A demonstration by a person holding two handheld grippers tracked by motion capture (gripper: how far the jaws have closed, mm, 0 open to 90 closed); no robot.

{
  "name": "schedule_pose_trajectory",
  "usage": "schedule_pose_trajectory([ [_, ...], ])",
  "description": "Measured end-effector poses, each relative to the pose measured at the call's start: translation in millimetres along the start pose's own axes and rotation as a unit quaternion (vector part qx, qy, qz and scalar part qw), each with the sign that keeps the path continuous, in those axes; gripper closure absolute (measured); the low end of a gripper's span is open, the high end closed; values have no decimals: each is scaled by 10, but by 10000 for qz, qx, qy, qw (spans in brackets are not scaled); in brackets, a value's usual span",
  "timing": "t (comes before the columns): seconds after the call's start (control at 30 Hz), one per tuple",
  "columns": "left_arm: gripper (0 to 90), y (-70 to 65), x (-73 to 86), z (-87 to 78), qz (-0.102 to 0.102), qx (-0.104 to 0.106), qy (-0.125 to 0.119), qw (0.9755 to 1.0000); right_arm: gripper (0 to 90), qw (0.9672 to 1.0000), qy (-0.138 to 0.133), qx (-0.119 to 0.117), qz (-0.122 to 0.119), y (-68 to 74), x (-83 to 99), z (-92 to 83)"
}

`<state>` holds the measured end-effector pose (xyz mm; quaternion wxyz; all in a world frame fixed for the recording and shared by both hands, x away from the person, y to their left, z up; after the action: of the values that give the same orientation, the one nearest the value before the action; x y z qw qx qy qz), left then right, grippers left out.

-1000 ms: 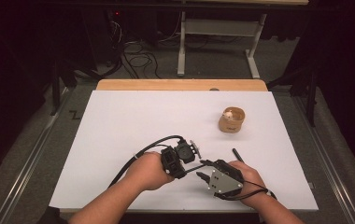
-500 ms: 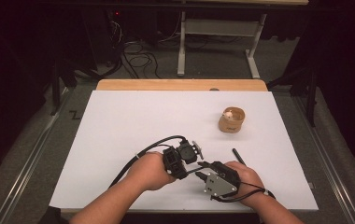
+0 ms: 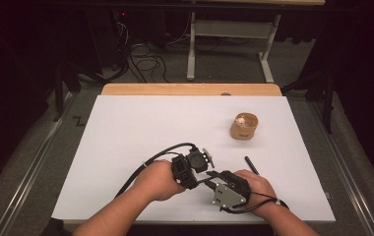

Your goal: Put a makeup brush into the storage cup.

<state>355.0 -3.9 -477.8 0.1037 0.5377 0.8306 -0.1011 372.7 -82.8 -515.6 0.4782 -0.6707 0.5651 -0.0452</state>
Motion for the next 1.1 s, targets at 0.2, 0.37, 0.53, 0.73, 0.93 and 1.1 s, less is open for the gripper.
schedule_pose_trajectory([
  [0.2, 827, -20, -10, 3, 16, 15, -11, 10000, 704, 10000, 13, -37, -7, 29, -1, 4],
  [0.37, 827, -15, -10, -3, 48, 7, -17, 10000, 720, 10000, 1, -56, -21, 26, -2, -3],
  [0.53, 827, -12, -9, -5, 56, 19, -29, 10000, 747, 10000, -2, -56, 45, 22, 7, -5],
  [0.73, 826, -2, -4, -8, 48, -2, -29, 10000, 761, 10000, 0, -52, 32, 18, 8, -8],
  [0.93, 826, -1, 1, -15, 35, 10, -27, 10000, 786, 10000, 5, -61, 13, 17, 10, -8],
  [1.1, 826, 2, -5, -17, 18, 34, -41, 10000, 805, 10000, -1, -79, -28, 7, 17, -7],
])
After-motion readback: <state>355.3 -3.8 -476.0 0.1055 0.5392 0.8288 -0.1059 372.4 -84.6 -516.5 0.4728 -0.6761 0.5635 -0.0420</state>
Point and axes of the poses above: each handheld gripper's, and its own axes: z roughly forward along the jaws, x roughly out of its underside, y roughly to its left, the point moved 10 cm from there along z, roughly forward along the jaws, and after that the axes turned 1 degree about x, right-handed, at the moved point
